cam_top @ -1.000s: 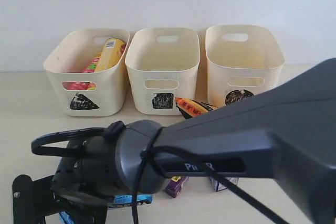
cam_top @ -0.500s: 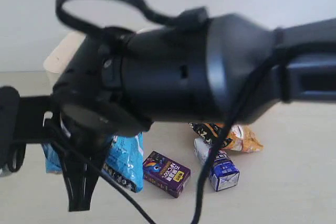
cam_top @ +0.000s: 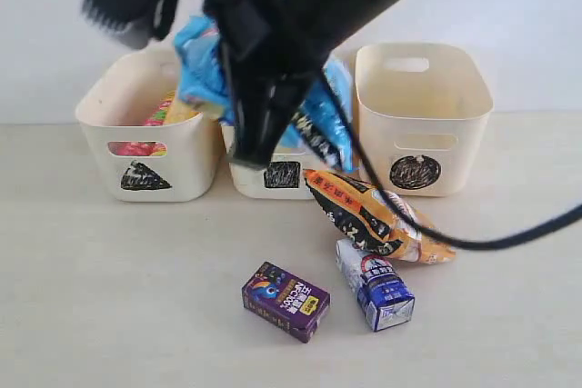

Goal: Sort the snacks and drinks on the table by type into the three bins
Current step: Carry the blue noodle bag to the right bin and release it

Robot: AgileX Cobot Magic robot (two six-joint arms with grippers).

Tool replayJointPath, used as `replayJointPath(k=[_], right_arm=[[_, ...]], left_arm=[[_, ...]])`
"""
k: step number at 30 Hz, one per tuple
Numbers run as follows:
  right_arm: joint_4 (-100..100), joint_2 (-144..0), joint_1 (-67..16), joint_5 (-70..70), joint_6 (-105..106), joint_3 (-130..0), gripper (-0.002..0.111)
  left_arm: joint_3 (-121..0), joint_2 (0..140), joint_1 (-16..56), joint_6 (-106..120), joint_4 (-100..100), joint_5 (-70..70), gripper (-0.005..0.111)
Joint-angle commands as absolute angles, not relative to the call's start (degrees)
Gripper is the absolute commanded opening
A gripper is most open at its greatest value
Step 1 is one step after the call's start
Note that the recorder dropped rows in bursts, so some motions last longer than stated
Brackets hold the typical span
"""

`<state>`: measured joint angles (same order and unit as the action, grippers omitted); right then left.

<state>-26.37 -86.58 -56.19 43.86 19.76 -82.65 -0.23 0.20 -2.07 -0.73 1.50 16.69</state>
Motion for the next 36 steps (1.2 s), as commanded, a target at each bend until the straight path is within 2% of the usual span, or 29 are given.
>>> replayJointPath(k=[1,13,22,30,32,34,36], right_arm=[[-26.9,-85.9,-48.2,42.1,20.1,-82.5,0.000],[-16.3,-87.0,-27.2,24.0,19.8,-82.5,0.000],[1.1,-95.1,-16.7,11.2,18.9,-82.5,0.000],[13.2,-104.8,-11.3,-5.0,13.5,-82.5,0.000],[13.3,-106.9,-10.9,-7.2,11.2,-82.5,0.004],[13.3,-109.0,-10.9,-8.8,10.3,-82.5,0.012],[13.1,-110.8,-10.9,-9.6,10.3,-82.9,0.026]], left_arm=[[0.0,0.0,-2.1,-0.6,2.1,16.8,0.004],[0.0,0.0,-2.1,-0.6,2.1,16.8,0.004],[0.0,0.0,-2.1,-0.6,2.1,16.8,0.004],[0.0,0.0,-2.1,-0.6,2.1,16.8,0.004],[0.0,0.0,-2.1,-0.6,2.1,16.8,0.004],[0.0,0.0,-2.1,-0.6,2.1,16.8,0.004],[0.0,0.0,-2.1,-0.6,2.1,16.8,0.004]])
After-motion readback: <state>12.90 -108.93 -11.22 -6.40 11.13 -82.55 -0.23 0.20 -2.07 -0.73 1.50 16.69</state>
